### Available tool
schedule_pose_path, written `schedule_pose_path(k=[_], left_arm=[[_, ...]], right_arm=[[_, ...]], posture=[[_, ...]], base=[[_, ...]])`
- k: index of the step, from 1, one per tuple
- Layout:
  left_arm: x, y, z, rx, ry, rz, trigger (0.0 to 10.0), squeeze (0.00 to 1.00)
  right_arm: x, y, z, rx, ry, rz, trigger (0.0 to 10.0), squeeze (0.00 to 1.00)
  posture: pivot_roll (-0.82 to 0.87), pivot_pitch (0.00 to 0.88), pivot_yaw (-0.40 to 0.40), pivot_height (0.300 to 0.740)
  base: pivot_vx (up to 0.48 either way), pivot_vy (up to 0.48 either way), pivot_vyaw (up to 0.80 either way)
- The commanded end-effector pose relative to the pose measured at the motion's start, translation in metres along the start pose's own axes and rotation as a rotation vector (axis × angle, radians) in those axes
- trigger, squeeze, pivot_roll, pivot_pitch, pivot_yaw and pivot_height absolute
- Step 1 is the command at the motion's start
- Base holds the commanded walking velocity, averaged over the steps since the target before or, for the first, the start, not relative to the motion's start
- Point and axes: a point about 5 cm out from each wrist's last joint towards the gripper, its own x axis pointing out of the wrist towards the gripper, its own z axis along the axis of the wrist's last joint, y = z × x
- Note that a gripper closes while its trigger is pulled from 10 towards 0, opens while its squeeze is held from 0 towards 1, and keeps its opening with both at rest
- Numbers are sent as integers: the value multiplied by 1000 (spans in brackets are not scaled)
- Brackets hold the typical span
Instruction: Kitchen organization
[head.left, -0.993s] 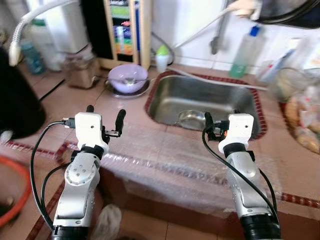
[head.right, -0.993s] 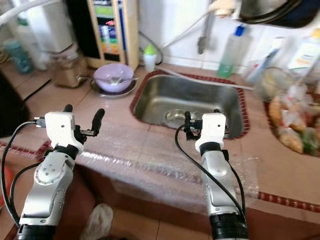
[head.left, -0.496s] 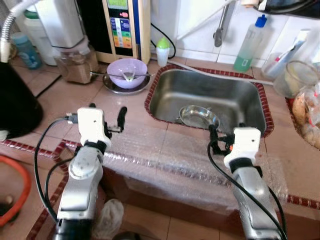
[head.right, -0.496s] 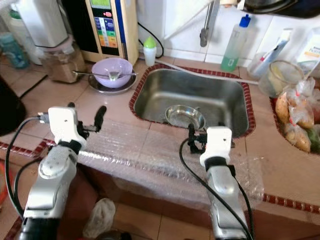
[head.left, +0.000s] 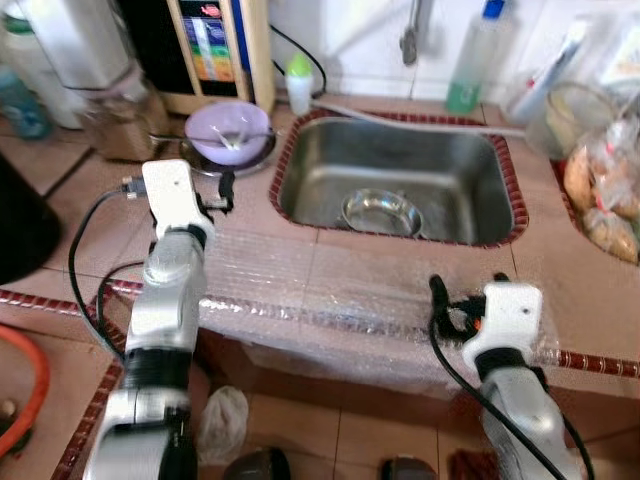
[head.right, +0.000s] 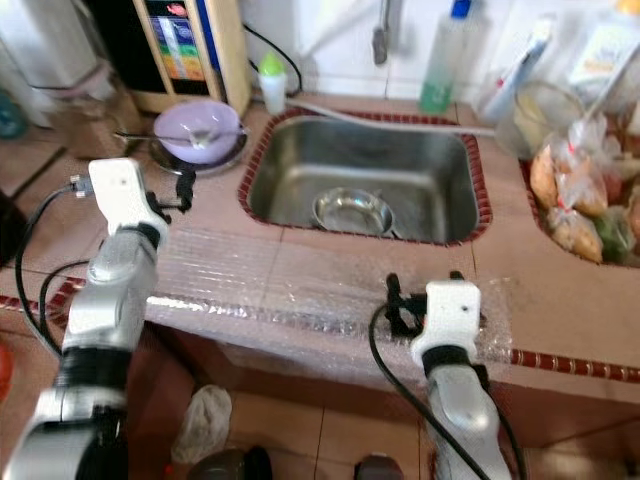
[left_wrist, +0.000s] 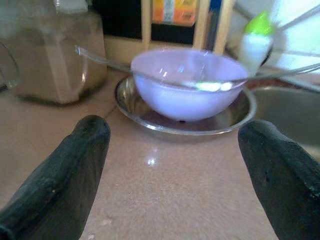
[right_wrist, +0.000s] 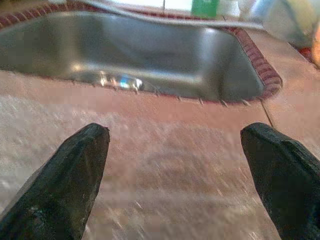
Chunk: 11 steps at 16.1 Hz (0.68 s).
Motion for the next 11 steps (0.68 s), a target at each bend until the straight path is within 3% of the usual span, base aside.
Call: schedule_pose_path(k=[1,5,7,9,11], left_arm=[[7,9,-2,-8,27,50,10000,0],[26,14,-5,-32,79,96,10000,0],[33,14,-2,-36,74,107,10000,0],[38,15,6,-59,46,125,10000,0],[42,15,14,-79,17,145,10000,0]], right_arm=[[-5,-3,5,6,2,8,10000,0],[-19,16,29,121,-9,203,10000,0],[-23,26,44,94,-39,302,10000,0],[-24,26,49,72,-38,332,10000,0],[-23,23,52,72,-20,339,10000,0]], posture=[[-174,212,70,740],[-238,256,53,740],[-253,270,39,740],[-258,275,30,740],[-257,277,27,740]], base=[[0,0,0],[0,0,0],[0,0,297],[0,0,550],[0,0,0]])
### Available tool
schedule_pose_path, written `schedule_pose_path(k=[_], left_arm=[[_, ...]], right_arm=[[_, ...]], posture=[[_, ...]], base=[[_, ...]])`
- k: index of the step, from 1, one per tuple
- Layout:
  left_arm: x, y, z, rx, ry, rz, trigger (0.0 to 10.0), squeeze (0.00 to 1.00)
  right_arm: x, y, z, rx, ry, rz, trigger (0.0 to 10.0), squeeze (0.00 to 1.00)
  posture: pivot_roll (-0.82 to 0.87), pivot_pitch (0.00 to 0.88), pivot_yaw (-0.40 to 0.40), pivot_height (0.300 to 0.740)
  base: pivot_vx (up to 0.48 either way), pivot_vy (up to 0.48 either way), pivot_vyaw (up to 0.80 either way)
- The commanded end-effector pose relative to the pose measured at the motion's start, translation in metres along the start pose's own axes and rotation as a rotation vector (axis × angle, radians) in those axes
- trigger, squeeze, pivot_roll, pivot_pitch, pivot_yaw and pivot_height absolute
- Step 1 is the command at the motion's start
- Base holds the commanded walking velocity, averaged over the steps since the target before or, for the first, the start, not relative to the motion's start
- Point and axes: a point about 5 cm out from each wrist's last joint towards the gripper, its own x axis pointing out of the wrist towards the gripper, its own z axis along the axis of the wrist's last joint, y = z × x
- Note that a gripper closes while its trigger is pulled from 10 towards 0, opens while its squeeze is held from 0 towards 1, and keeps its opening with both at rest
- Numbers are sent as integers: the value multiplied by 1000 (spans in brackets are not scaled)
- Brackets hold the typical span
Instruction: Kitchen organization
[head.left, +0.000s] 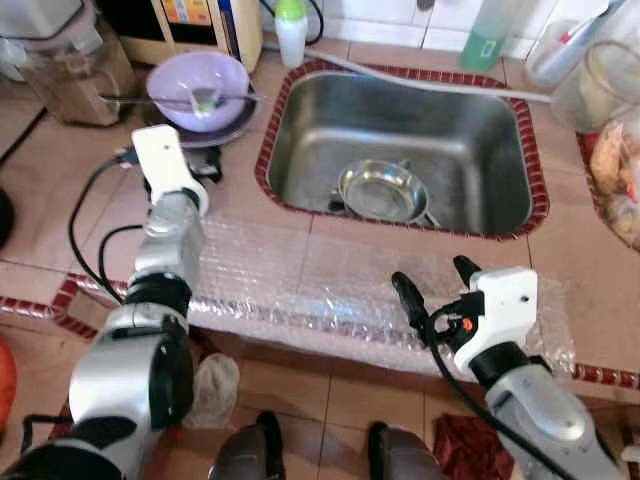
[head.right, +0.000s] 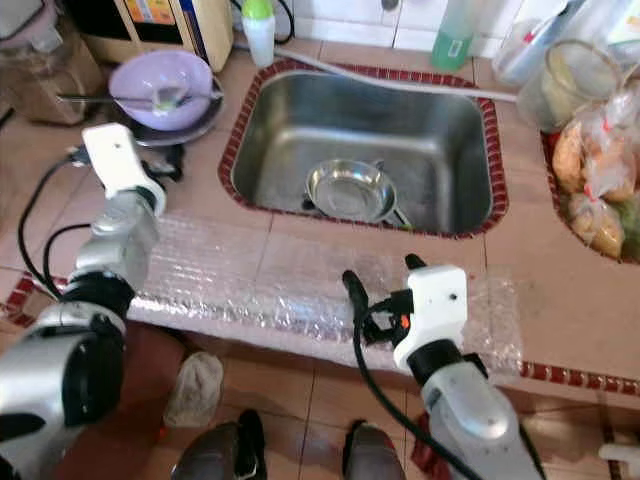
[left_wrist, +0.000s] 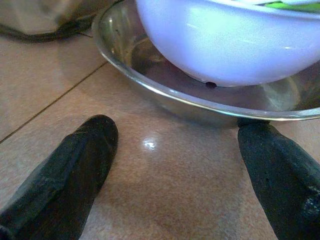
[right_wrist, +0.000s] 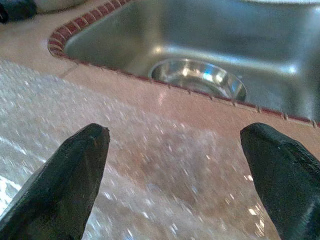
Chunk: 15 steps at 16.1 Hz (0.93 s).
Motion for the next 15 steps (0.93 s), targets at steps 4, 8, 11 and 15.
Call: schedule_pose_path(k=[4,8,11,15], left_arm=[[2,3,6,-32,-24,43,10000,0],[-1,4,9,-57,-62,72,10000,0],[-15,3,0,-62,-69,81,10000,0],[-35,11,-15,-56,-25,108,10000,0]], right_arm=[[-1,4,4,-6,4,23,10000,0],[1,6,3,-9,14,36,10000,0],[5,10,1,-14,15,70,10000,0],[11,12,-2,-9,20,89,10000,0]], posture=[[-247,274,26,740],[-232,269,29,740],[-201,257,24,740],[-183,247,16,740]], base=[[0,0,0],[0,0,0],[0,0,0],[0,0,0]])
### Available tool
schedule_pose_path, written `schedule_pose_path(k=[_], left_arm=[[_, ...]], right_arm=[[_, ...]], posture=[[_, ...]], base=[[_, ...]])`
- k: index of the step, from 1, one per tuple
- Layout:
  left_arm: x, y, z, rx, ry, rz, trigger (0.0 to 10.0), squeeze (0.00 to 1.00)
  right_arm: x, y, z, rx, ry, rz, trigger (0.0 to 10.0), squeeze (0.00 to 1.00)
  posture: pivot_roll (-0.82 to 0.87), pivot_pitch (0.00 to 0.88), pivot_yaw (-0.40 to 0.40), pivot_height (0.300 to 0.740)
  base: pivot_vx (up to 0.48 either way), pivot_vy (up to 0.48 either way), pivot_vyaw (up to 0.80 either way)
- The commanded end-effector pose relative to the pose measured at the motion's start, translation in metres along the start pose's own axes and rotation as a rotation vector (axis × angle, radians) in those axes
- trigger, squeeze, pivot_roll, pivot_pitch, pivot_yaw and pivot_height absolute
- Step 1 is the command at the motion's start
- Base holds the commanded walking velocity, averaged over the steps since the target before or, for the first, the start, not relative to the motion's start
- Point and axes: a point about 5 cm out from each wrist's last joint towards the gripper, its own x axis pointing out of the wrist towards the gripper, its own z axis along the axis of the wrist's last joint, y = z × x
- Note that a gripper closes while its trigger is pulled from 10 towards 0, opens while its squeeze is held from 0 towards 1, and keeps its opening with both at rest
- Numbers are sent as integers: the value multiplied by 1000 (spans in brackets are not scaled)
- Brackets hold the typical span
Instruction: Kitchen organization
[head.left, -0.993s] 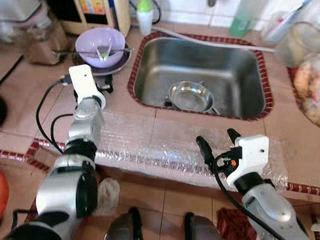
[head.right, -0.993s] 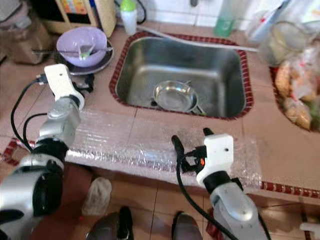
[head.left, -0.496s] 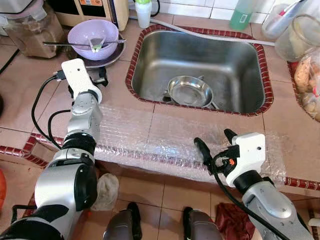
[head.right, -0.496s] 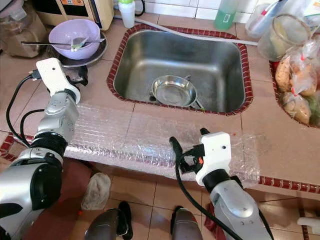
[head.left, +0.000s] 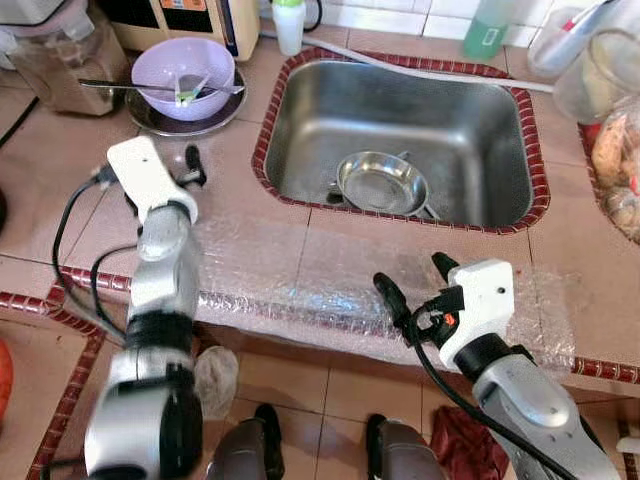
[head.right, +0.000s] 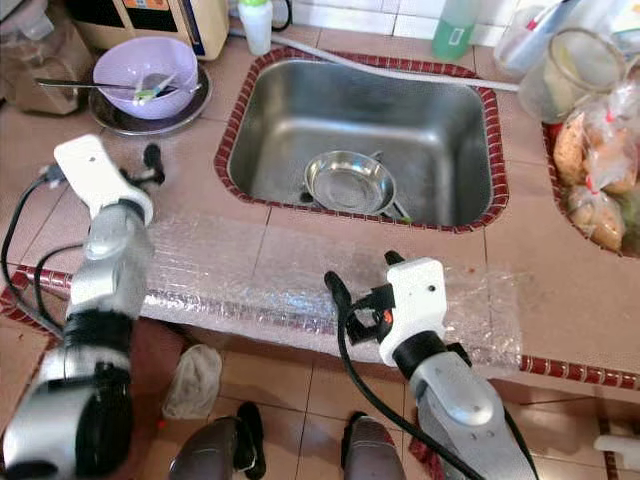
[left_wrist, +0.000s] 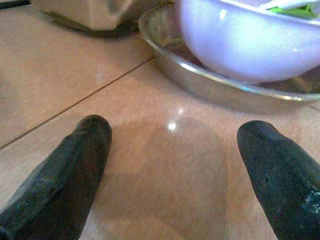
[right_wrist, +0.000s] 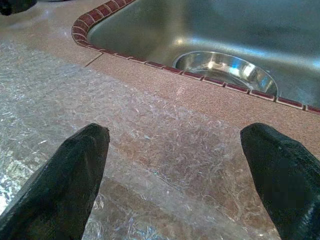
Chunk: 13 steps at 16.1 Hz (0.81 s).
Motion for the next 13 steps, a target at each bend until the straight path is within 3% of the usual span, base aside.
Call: schedule_pose_path(k=[1,4,8,13], left_arm=[[-6,8,-8,25,33,33,10000,0],[7,16,9,2,0,74,10000,0],[33,7,34,-29,-16,58,10000,0],[46,-2,35,-82,68,42,10000,0]], right_arm=[[1,1,-2,-2,4,5,10000,0],[4,0,-4,-6,3,7,10000,0],[2,0,-6,-15,5,11,10000,0],[-2,-1,-7,-23,7,-10,10000,0]], posture=[[-180,243,15,740],[-169,240,8,740],[-185,247,11,740],[-205,251,25,740]], base=[[0,0,0],[0,0,0],[0,0,0],[0,0,0]])
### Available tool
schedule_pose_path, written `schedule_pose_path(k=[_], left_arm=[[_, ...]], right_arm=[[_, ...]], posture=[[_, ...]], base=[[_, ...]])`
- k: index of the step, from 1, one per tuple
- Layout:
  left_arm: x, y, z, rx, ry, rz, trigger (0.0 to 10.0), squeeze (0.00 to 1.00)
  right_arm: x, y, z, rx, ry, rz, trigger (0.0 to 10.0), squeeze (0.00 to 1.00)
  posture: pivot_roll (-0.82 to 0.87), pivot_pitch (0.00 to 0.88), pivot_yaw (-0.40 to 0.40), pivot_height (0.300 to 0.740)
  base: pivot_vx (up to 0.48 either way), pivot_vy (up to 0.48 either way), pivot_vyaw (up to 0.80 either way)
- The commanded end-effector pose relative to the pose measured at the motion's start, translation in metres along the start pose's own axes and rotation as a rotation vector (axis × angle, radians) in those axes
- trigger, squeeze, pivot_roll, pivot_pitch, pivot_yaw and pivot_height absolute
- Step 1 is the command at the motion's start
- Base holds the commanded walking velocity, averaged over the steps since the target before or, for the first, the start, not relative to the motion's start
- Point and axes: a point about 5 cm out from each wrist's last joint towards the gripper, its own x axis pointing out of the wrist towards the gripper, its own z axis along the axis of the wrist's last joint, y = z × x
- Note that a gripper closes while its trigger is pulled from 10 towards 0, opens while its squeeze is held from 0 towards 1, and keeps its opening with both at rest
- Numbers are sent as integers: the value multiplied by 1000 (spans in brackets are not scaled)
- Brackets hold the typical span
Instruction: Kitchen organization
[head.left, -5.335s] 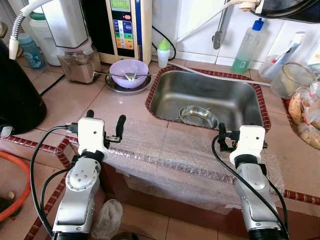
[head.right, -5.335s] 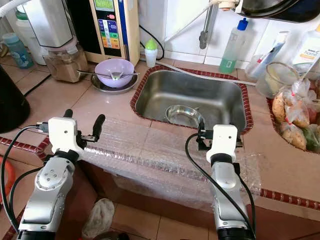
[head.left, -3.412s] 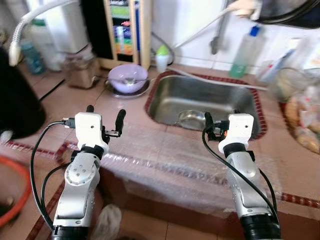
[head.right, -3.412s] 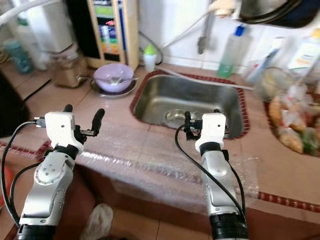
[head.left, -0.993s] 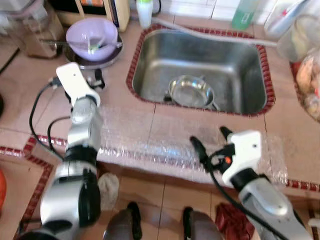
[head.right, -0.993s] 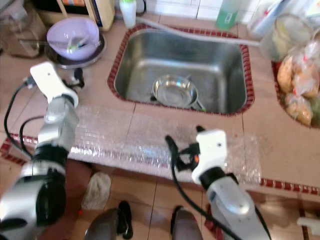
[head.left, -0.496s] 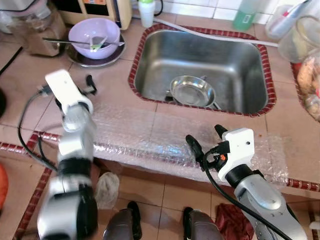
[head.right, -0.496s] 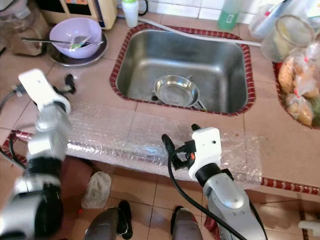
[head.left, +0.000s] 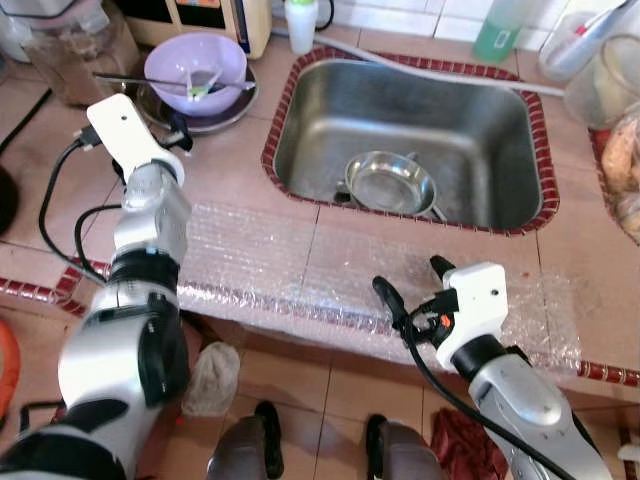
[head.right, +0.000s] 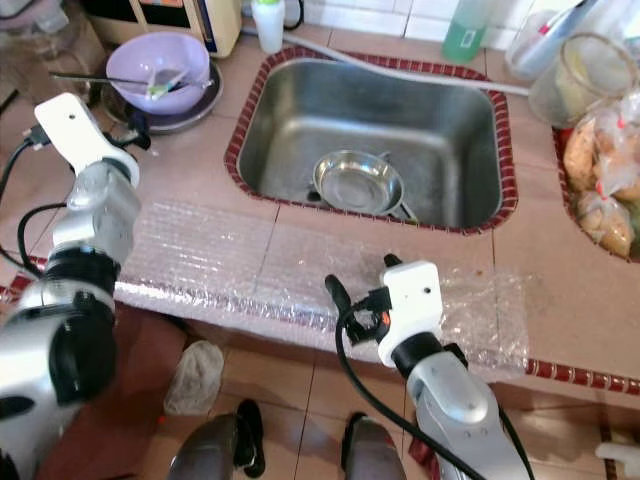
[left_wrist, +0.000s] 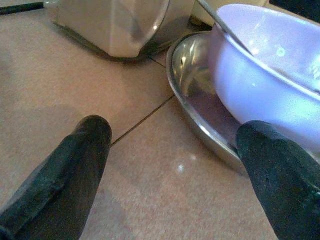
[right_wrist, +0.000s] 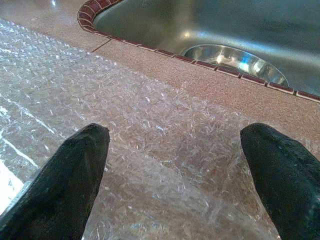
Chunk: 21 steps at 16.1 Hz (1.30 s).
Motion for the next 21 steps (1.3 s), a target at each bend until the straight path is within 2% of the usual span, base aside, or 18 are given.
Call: schedule_pose_path(k=[1,5,8,11,14,16,21], left_arm=[[2,1,-5,-12,44,0,10000,0],[4,-8,-2,-34,71,-26,10000,0],[3,-14,-10,-67,139,-42,10000,0],[2,-17,-17,-37,209,-59,10000,0],[2,-19,-18,-10,232,-68,10000,0],[1,-18,-19,6,254,-72,10000,0],[2,-16,-16,42,271,-80,10000,0]], right_arm=[[-3,1,1,-4,-6,-5,10000,0],[-4,2,-1,-1,-4,-7,10000,0],[-5,4,-1,2,-1,-4,10000,0],[-5,4,-2,0,0,-8,10000,0],[-3,4,-3,3,-7,-10,10000,0],[8,5,7,23,-57,-1,10000,0],[22,8,21,39,-116,35,10000,0]], posture=[[-205,251,26,740],[-204,256,32,740],[-208,256,34,740],[-207,246,43,740],[-198,241,49,740],[-177,224,55,740],[-147,213,54,740]], base=[[0,0,0],[0,0,0],[0,0,0],[0,0,0],[0,0,0],[0,0,0],[0,0,0]])
